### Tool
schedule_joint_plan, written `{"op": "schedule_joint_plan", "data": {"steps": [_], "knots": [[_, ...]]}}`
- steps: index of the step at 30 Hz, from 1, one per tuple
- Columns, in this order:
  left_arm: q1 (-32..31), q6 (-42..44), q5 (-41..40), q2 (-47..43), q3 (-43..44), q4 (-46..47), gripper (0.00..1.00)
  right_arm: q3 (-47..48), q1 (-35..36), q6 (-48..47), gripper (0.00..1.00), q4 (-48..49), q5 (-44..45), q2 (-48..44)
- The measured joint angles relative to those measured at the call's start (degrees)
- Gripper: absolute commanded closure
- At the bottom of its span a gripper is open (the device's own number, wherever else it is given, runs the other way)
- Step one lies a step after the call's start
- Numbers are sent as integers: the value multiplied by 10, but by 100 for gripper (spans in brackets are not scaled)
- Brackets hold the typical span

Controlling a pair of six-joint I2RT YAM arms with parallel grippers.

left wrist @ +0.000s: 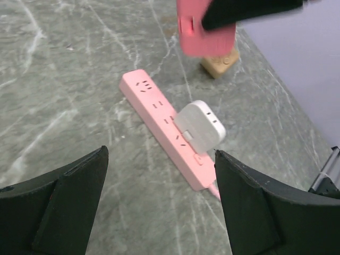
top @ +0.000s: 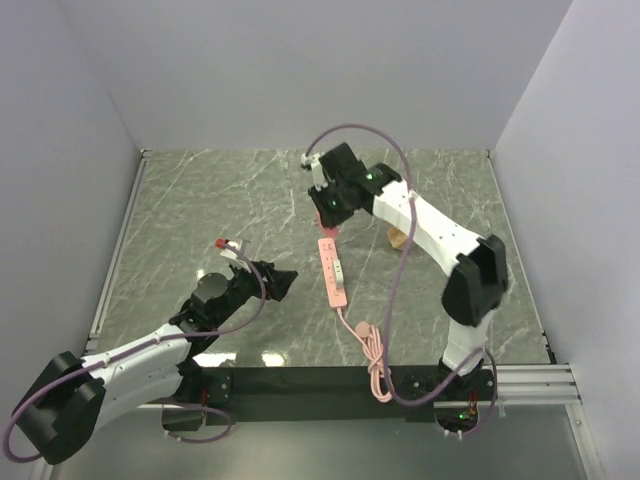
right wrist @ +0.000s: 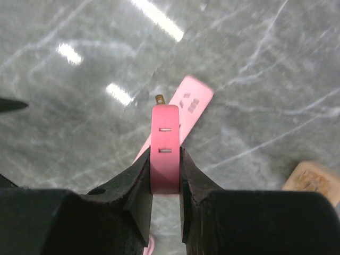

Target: Insert the plug

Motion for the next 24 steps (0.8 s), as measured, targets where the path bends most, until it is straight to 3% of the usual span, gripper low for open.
{"op": "schedule_joint_plan", "data": {"steps": [9, 24], "knots": [[68, -3, 55, 0, -27, 40, 14, 318, -48, -9, 100, -180, -46, 195], [78, -10, 104, 52, -33, 82, 14, 227, -67, 1, 100, -273, -97, 214]]}}
